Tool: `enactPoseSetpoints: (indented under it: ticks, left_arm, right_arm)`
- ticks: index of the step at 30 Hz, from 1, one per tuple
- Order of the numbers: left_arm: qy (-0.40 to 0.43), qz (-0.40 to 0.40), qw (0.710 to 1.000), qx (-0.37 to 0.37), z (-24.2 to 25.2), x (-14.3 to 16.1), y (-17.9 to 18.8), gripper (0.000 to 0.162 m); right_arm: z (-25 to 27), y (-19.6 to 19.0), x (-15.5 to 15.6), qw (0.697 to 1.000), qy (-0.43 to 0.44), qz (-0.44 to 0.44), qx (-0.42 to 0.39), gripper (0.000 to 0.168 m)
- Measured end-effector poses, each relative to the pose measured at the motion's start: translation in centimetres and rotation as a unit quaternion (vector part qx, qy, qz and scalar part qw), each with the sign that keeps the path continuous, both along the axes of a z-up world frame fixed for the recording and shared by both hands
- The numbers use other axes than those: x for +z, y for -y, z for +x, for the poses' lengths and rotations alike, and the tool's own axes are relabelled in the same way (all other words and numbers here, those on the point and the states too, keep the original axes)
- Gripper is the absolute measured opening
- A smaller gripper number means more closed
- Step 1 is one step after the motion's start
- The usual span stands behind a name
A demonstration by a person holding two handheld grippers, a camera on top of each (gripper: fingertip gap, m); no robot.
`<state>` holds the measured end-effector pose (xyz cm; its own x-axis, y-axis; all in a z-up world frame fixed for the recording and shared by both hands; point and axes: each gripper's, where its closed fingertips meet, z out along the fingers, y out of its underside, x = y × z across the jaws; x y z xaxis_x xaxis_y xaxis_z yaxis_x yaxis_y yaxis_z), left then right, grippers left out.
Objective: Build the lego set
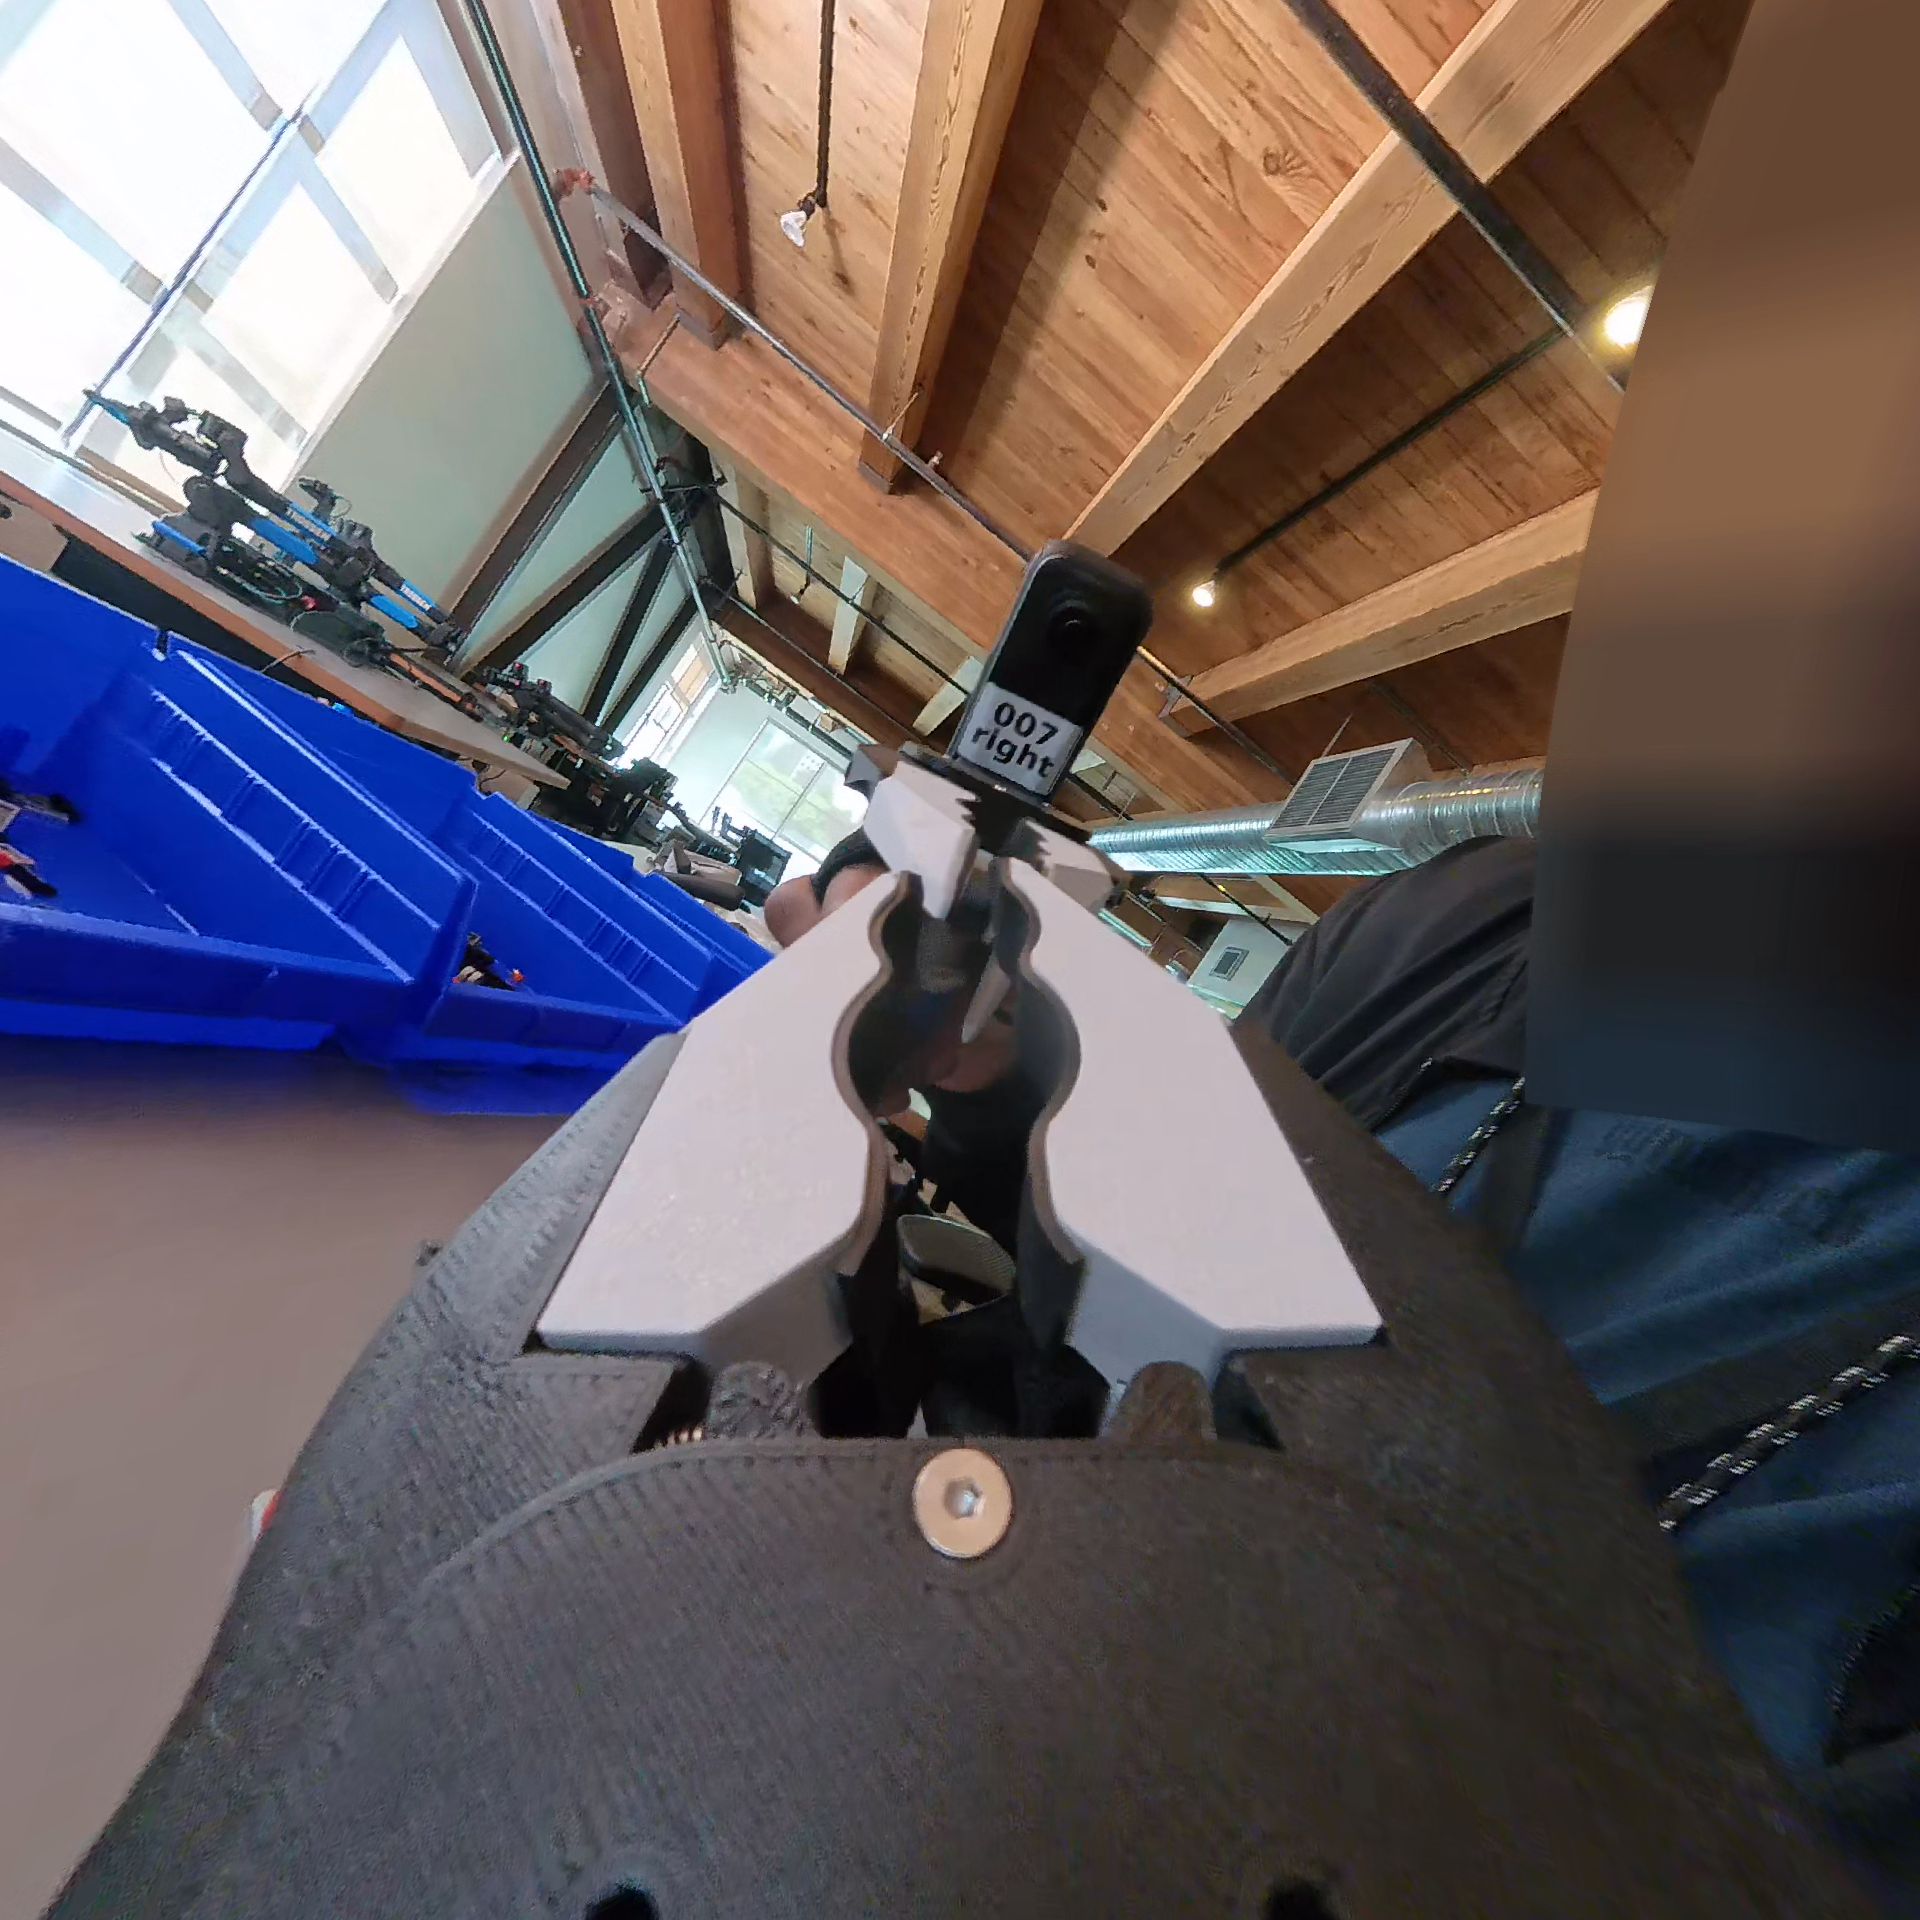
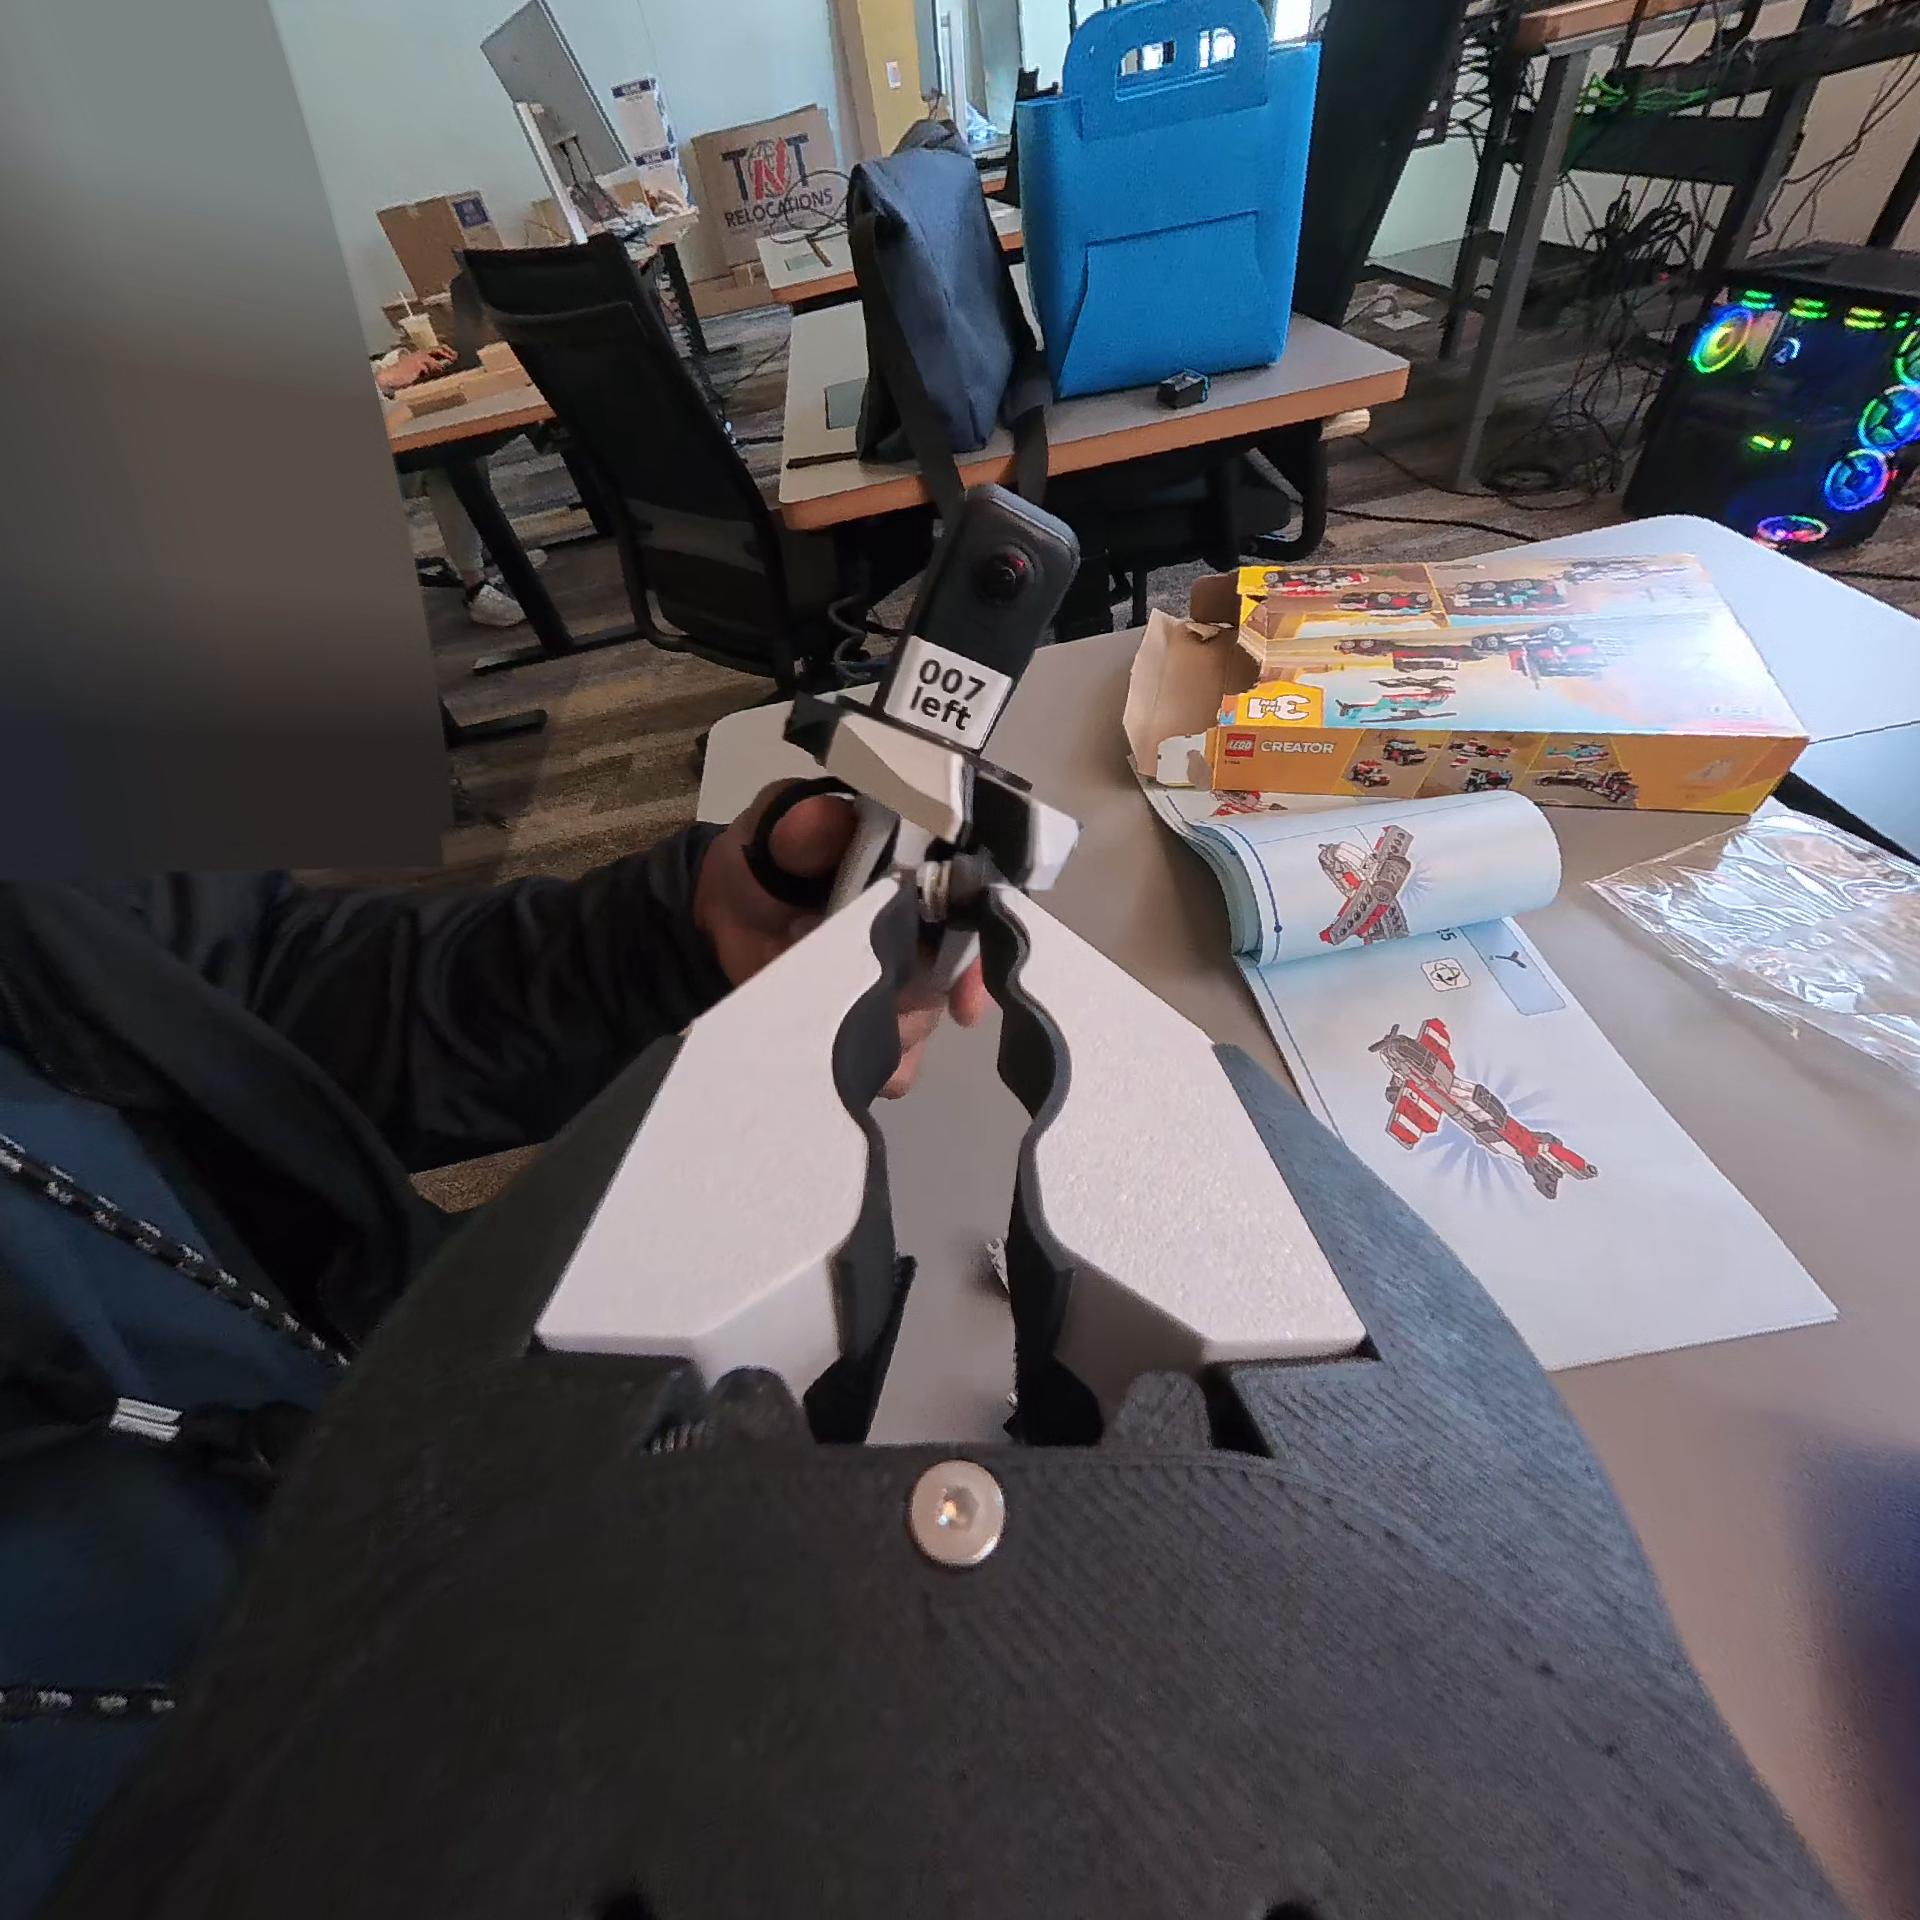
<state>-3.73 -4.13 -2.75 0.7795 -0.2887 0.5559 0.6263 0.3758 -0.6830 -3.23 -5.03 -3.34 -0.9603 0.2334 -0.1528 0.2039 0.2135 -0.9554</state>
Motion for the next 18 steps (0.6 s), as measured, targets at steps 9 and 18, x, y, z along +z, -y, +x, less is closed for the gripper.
enactPoseSetpoints:
  ticks: [9, 18]
  left_arm:
    - [-0.007, 0.004, 1.000, -0.024, 0.8, -0.1, 0.0, 0.016]
    - [-0.021, 0.013, 0.999, -0.036, 1.5, 0.1, 0.0, 0.019]
  right_arm:
    - [0.4, 0.2, -0.1, 1.000, -0.013, 0.012, 0.012, 0.011]
    - [0.7, 0.2, 0.0, 1.000, -0.015, 0.009, 0.021, 0.010]
